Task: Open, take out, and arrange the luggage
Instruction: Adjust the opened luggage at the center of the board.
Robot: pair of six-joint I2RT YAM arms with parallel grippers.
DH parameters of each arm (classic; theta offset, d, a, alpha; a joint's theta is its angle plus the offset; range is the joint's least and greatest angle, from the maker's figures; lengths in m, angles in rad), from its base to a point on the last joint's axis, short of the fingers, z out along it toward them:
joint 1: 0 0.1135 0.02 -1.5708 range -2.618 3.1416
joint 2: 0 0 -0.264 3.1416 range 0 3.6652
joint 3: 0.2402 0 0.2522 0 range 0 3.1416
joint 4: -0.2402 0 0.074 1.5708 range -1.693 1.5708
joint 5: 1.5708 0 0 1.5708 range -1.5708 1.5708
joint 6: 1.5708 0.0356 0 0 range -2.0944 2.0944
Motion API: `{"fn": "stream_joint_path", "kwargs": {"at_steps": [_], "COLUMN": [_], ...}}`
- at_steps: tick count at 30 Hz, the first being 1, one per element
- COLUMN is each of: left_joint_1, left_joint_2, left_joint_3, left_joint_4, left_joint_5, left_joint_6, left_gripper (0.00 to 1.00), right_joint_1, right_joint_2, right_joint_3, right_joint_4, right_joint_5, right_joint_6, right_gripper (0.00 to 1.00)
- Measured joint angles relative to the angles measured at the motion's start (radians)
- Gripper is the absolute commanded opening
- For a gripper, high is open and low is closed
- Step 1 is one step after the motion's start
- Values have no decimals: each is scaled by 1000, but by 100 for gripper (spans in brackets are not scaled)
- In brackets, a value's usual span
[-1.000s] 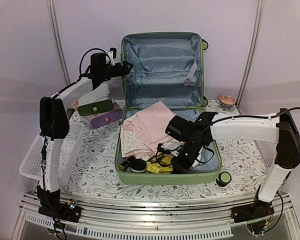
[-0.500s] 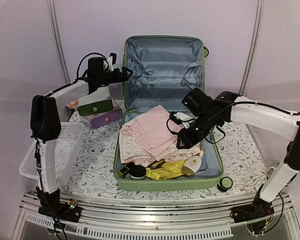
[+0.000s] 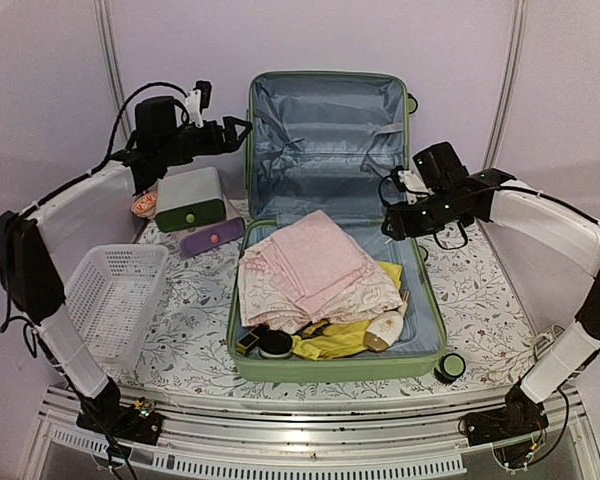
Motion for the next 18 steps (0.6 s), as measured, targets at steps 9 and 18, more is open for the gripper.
{"fn": "stream_joint_path", "kwargs": {"at_steps": [9,18], "left_joint_1": [-137,-139], "left_joint_2": [-332,-563], "left_joint_3": [-329,-637], "left_joint_4": [-148,-339], "left_joint_5": [-132,-282], "left_joint_6": [-2,-163], "left_gripper": [98,98], "right_joint_1": [-129,-209], "right_joint_2": [16,138], "right_joint_3": [11,77], "right_joint_4": [217,441], "right_joint_5": [-8,74], "right_joint_6": [3,-27], "right_gripper": [92,97]}}
